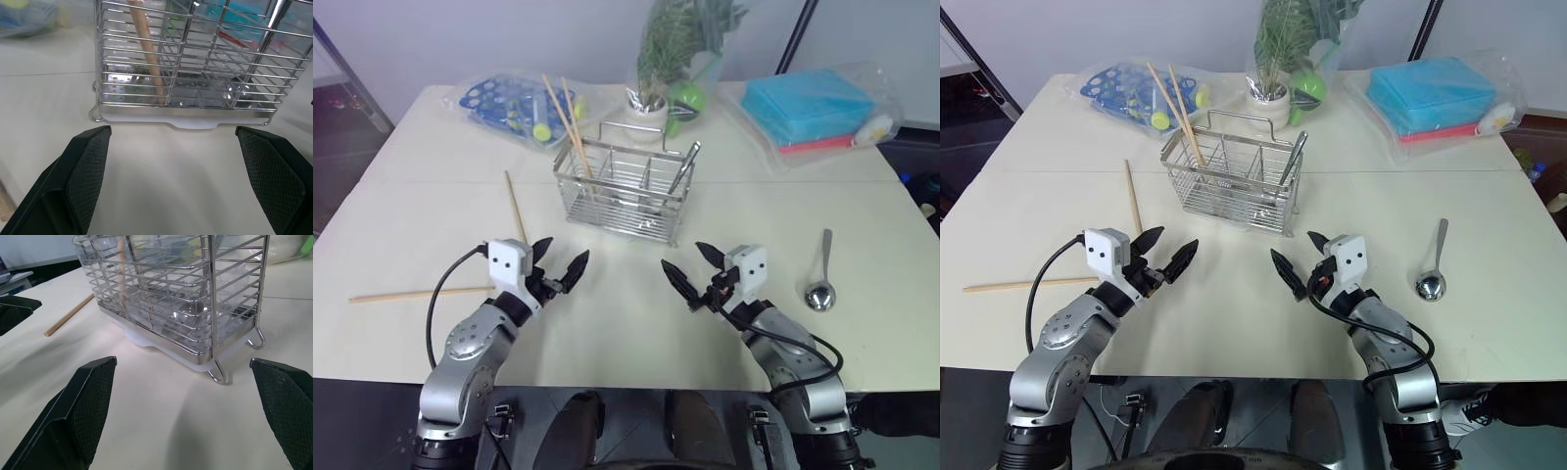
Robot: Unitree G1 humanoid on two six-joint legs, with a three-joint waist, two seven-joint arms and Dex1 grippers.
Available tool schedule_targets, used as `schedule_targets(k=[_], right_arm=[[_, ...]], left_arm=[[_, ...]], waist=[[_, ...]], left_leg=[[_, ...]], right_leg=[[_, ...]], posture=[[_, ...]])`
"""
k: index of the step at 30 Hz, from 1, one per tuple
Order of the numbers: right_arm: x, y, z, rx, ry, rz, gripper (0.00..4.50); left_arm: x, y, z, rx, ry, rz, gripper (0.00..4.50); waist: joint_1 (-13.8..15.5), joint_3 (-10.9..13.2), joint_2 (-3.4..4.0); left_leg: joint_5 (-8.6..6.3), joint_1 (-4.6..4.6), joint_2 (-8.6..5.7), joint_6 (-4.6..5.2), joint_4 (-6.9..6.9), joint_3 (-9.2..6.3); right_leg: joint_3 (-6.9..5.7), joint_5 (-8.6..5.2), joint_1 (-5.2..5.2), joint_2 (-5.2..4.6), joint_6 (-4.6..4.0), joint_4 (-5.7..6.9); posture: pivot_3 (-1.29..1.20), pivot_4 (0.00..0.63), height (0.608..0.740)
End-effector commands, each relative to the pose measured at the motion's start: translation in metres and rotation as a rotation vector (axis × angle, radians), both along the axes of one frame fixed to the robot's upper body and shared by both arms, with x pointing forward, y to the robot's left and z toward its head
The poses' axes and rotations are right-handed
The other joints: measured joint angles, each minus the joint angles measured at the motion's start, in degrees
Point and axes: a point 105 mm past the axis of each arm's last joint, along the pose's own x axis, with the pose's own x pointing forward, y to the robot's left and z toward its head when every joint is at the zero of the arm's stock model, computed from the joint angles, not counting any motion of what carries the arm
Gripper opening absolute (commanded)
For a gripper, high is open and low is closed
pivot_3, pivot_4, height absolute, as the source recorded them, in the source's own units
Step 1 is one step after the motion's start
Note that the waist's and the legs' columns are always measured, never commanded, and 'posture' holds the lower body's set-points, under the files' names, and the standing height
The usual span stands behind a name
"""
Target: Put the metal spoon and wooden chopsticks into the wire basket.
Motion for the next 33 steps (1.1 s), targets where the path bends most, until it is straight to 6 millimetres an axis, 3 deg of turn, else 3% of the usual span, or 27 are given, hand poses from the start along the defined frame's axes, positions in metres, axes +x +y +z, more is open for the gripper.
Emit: schedule_targets(k=[1,33], right_arm=[[-0.0006,0.0036,0.0106,0.017,-0.038,0.014,4.5],[0.0032,0.0028,0.0116,-0.005,-0.043,0.031,4.5]], left_arm=[[-0.0017,-0.0023,0.012,0.019,-0.046,-0.004,4.28],[0.0023,-0.0008,0.0143,-0.004,-0.057,-0.013,4.28]], waist=[[0.0,0.0,0.0],[0.0,0.0,0.0]], left_leg=[[0.0,0.0,0.0,0.0,0.0,0.0],[0.0,0.0,0.0,0.0,0.0,0.0]], right_leg=[[0.0,0.0,0.0,0.0,0.0,0.0],[0.0,0.0,0.0,0.0,0.0,0.0]], posture=[[0.0,0.15,0.74],[0.0,0.15,0.74]])
